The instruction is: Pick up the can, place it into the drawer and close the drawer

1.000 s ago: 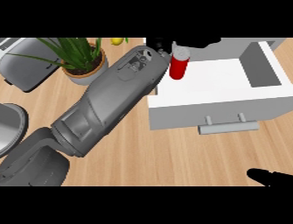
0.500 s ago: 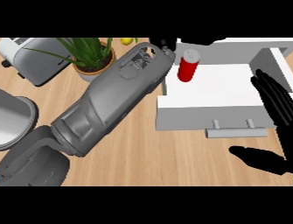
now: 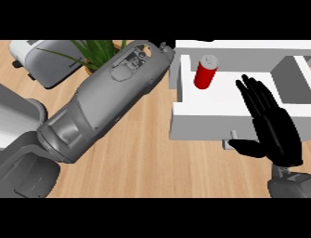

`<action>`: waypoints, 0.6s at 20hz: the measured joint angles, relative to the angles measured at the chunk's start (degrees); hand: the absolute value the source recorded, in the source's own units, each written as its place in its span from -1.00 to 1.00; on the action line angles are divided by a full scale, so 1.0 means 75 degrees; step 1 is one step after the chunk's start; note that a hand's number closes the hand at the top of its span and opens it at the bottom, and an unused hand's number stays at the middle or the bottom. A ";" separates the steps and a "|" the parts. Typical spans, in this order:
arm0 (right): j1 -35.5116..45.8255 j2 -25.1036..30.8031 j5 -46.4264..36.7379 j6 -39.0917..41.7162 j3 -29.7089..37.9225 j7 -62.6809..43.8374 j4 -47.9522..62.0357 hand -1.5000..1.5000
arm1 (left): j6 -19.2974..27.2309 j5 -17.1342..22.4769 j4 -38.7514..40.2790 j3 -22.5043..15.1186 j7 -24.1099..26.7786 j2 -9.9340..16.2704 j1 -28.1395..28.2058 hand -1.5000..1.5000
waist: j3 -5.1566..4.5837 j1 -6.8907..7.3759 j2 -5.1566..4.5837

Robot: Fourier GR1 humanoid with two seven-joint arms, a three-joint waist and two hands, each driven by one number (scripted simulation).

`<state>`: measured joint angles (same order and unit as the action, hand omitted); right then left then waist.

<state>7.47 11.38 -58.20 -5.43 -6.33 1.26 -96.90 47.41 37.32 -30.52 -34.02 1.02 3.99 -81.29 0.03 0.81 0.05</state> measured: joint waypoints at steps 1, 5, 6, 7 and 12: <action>0.0045 -0.0099 -0.0093 -0.0228 0.0004 0.0037 0.0265 -1.00 | 0.0032 -0.0064 -0.0181 -0.0037 -0.0111 0.0098 0.0086 -1.00 | 0.0000 0.0028 0.0010; 0.0694 -0.0158 -0.0260 -0.0825 0.0316 0.0292 0.1410 -1.00 | 0.0023 -0.0264 -0.0958 -0.0157 -0.0557 0.0557 0.0463 -1.00 | -0.0056 0.0130 0.0073; 0.0817 -0.0181 -0.0330 -0.0942 0.0356 0.0308 0.1607 -1.00 | -0.0051 -0.0298 -0.1089 -0.0141 -0.0684 0.0763 0.0498 -1.00 | -0.0070 0.0129 0.0082; 0.0993 -0.0169 -0.0379 -0.1090 0.0427 0.0398 0.1910 -1.00 | -0.0031 -0.0348 -0.1263 -0.0170 -0.0769 0.0850 0.0579 -1.00 | -0.0089 0.0156 0.0097; 0.1639 -0.0199 -0.0902 -0.1874 0.0642 0.0516 0.3102 -1.00 | -0.0086 -0.0520 -0.2033 -0.0250 -0.1281 0.1412 0.0844 -1.00 | -0.0168 0.0220 0.0161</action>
<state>19.76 9.89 -64.96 -19.49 -1.51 5.13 -73.63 46.77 33.42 -45.77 -35.90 -8.59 14.58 -74.96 -1.23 2.46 1.25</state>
